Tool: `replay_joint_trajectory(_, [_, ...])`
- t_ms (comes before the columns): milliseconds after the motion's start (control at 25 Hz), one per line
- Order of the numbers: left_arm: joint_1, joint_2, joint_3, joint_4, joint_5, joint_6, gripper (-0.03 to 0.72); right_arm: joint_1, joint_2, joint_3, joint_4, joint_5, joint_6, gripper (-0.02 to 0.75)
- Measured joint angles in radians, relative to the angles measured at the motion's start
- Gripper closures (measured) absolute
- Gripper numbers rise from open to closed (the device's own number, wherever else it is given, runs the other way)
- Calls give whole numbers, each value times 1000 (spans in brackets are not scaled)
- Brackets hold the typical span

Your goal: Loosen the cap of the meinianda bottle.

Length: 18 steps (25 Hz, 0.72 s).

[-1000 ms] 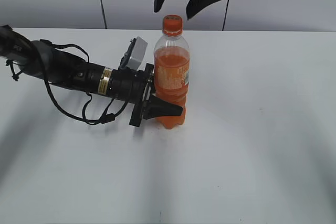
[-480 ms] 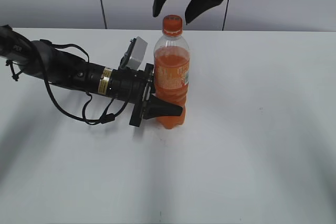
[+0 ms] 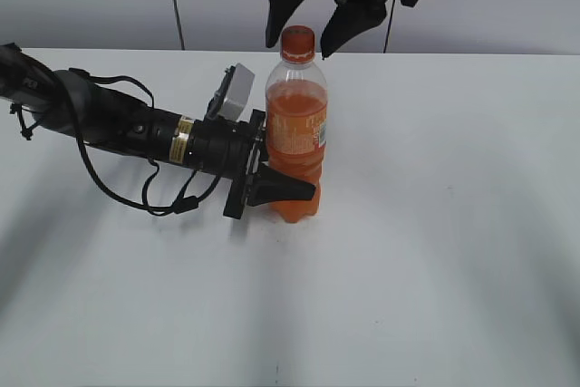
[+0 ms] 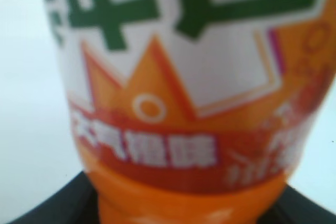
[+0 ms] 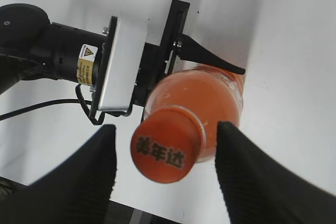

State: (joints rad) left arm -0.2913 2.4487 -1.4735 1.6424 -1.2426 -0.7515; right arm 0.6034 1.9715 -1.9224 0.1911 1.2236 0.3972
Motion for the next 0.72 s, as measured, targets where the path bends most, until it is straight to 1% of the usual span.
replay_joint_trajectory(120, [0,0,0,0,0,0,294,0,0,0,4,0,0,311])
replay_joint_trajectory(320, [0,0,0,0,0,0,294,0,-2,0,5,0,-1,416])
replay_joint_trajectory(400, [0,0,0,0,0,0,294,0,-5,0,3,1,-1,440])
replay_joint_trajectory(480, [0,0,0,0,0,0,294,0,-8,2,2,1,-4,455])
replay_joint_trajectory(720, [0,0,0,0,0,0,294,0,-8,2,2,1,-40,457])
